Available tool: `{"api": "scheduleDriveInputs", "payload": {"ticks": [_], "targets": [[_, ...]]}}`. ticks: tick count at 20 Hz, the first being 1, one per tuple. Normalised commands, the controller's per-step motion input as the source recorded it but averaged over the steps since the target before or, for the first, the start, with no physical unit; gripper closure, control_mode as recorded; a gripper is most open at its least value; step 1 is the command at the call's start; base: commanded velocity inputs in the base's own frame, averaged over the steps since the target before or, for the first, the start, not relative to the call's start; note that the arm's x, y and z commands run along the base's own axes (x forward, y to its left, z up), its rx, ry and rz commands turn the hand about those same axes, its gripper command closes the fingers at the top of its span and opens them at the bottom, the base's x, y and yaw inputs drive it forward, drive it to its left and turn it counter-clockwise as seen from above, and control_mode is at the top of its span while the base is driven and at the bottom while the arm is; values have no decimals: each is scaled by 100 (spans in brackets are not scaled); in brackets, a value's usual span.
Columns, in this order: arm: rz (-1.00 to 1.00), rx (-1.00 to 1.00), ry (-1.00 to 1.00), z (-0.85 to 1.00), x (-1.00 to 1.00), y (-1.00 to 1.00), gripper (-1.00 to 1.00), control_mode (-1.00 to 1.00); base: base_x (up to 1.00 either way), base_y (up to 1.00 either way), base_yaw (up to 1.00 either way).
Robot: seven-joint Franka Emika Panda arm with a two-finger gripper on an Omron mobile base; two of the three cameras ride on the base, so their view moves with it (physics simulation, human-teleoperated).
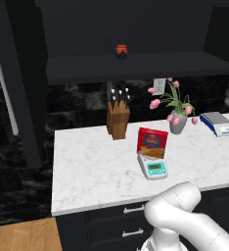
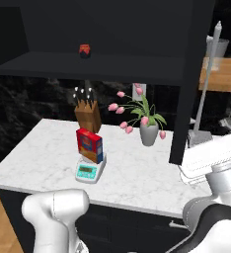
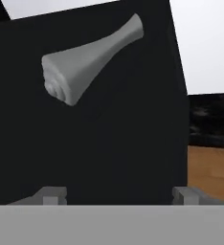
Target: Pick the boxed food and place it on the digital scale for weighing, and close the cabinet.
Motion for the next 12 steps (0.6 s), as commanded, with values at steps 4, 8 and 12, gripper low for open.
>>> {"api": "scheduleDriveInputs", "payload": {"ticks": [4,8,12], "targets": [[0,-25,0,100,45,75,-100,-100,0,0,0],[0,-26,0,95,59,83,-100,-100,0,0,0],[-2,-21,0,68,92,100,-100,-100,0,0,0]]}}
